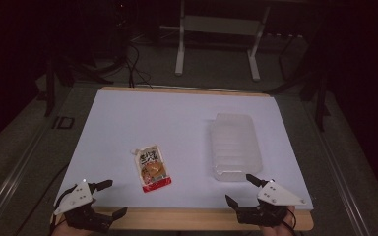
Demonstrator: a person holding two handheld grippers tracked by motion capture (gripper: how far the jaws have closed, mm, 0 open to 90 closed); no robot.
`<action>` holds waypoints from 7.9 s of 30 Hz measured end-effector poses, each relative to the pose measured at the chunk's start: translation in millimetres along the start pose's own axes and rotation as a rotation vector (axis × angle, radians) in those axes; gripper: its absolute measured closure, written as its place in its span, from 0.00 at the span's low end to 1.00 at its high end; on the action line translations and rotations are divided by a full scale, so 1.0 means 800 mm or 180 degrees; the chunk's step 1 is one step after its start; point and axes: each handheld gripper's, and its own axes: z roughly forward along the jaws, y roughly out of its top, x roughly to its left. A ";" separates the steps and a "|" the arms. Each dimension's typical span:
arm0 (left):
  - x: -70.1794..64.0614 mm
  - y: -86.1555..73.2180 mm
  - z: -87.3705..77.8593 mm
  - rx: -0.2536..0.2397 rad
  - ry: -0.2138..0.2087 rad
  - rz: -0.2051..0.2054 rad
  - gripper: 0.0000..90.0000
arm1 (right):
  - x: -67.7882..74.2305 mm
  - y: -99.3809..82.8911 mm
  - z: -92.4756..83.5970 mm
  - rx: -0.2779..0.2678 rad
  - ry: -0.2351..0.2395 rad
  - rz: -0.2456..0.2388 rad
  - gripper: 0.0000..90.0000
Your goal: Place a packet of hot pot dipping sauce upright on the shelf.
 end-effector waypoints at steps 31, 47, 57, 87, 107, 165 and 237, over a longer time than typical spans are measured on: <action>0.080 0.038 0.089 0.0090 -0.0021 0.0027 0.11 | 0.008 0.005 -0.005 -0.0204 0.0078 -0.0032 0.12; 0.135 0.049 0.134 0.0218 0.0021 -0.0062 0.16 | 0.009 0.004 -0.004 -0.0137 0.0078 -0.0021 0.13; 0.155 0.045 0.164 0.0433 0.0055 0.0038 0.22 | 0.007 0.003 -0.003 -0.0111 0.0126 -0.0015 0.13; 0.175 0.037 0.200 0.0974 -0.0076 -0.0022 0.47 | 0.008 0.001 0.002 -0.0030 0.0185 -0.0018 0.15; 0.158 0.036 0.197 0.1007 0.0234 0.0194 0.80 | 0.009 0.001 0.004 -0.0013 0.0190 -0.0044 0.15; 0.082 0.157 0.149 0.0767 -0.0087 0.0747 1.00 | 0.006 0.006 -0.001 -0.0058 0.0163 -0.0020 0.16; -0.015 0.239 0.139 0.0150 -0.1003 0.1088 1.00 | -0.029 0.186 0.121 0.0847 0.1469 -0.1231 0.59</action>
